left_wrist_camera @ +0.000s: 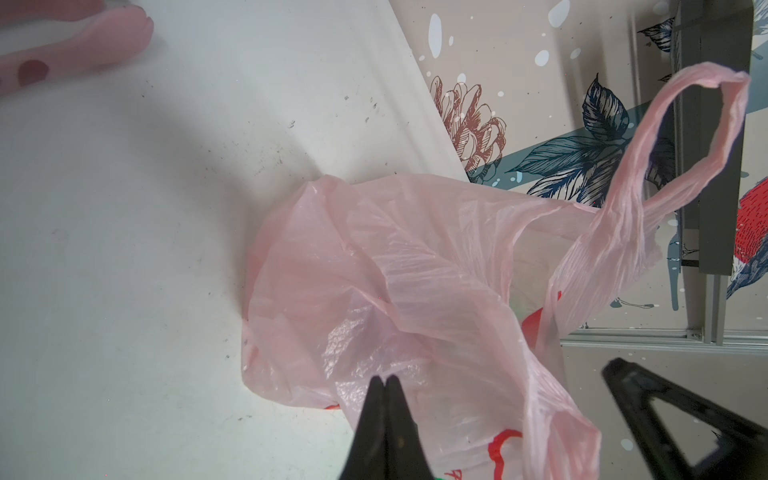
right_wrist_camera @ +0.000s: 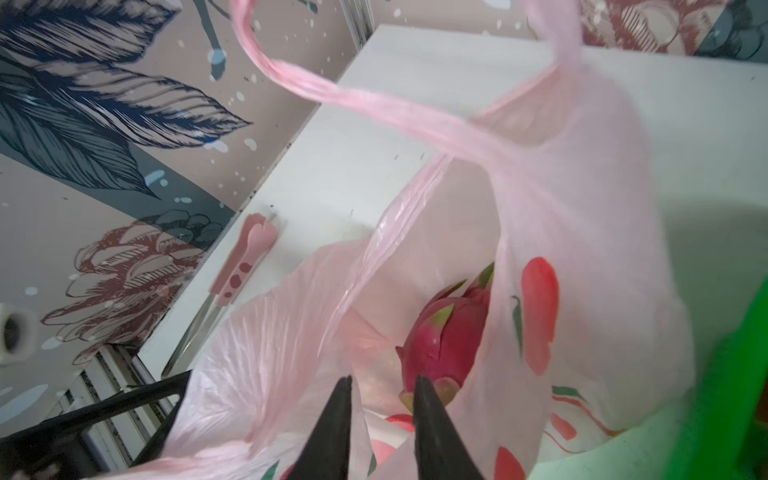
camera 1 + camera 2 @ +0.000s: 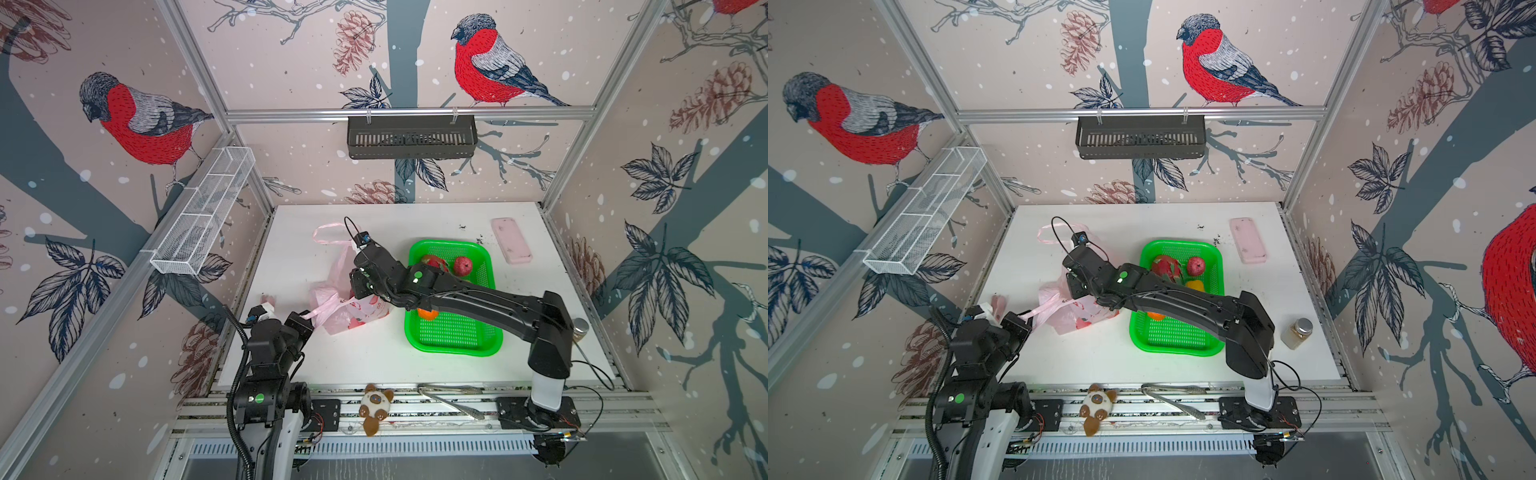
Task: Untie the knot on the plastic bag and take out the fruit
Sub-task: 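Move the right gripper back into the bag opening toward the dragon fruit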
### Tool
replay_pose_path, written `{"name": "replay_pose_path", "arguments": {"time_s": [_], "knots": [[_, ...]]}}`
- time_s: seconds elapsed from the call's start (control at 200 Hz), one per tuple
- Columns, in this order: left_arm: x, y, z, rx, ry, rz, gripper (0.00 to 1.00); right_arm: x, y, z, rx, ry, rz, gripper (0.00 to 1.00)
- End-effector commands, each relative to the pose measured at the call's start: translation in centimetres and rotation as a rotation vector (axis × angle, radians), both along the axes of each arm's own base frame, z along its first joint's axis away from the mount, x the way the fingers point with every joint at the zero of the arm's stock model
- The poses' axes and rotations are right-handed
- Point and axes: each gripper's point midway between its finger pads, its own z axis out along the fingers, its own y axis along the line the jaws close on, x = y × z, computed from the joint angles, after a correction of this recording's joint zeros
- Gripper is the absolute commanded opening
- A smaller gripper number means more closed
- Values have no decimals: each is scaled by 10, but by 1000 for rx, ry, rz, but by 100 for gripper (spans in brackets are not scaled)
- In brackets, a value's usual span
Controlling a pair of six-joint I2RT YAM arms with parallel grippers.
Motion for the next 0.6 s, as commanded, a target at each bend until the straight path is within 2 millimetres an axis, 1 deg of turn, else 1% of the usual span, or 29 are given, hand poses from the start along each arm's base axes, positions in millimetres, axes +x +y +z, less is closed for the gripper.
{"name": "replay_pose_path", "arguments": {"time_s": [0.0,0.04,0.07,0.09,0.155,0.265,0.33,0.45,0.525,0.595], "knots": [[-1,3,-6,-2,21,20,0,-13,1,-34,-47,82,0,25],[0,4,-9,0,26,31,0,-20,-3,-48,-69,101,2,25],[0,5,-10,0,27,33,0,-25,-5,-54,-71,113,3,25],[0,5,-12,0,29,37,0,-29,-8,-62,-80,124,-1,25],[0,7,-16,0,39,50,0,-40,-17,-79,-84,156,-10,24],[-2,8,-23,-7,62,57,0,-53,-32,-100,-95,188,-45,24],[-2,5,-29,-21,74,49,0,-56,-39,-110,-92,198,-63,23],[-3,2,-37,-39,99,34,0,-56,-45,-124,-90,207,-93,23],[-4,0,-39,-43,115,27,0,-51,-46,-126,-98,190,-111,24],[-5,-1,-39,-43,121,21,0,-45,-47,-122,-107,168,-126,25]]}}
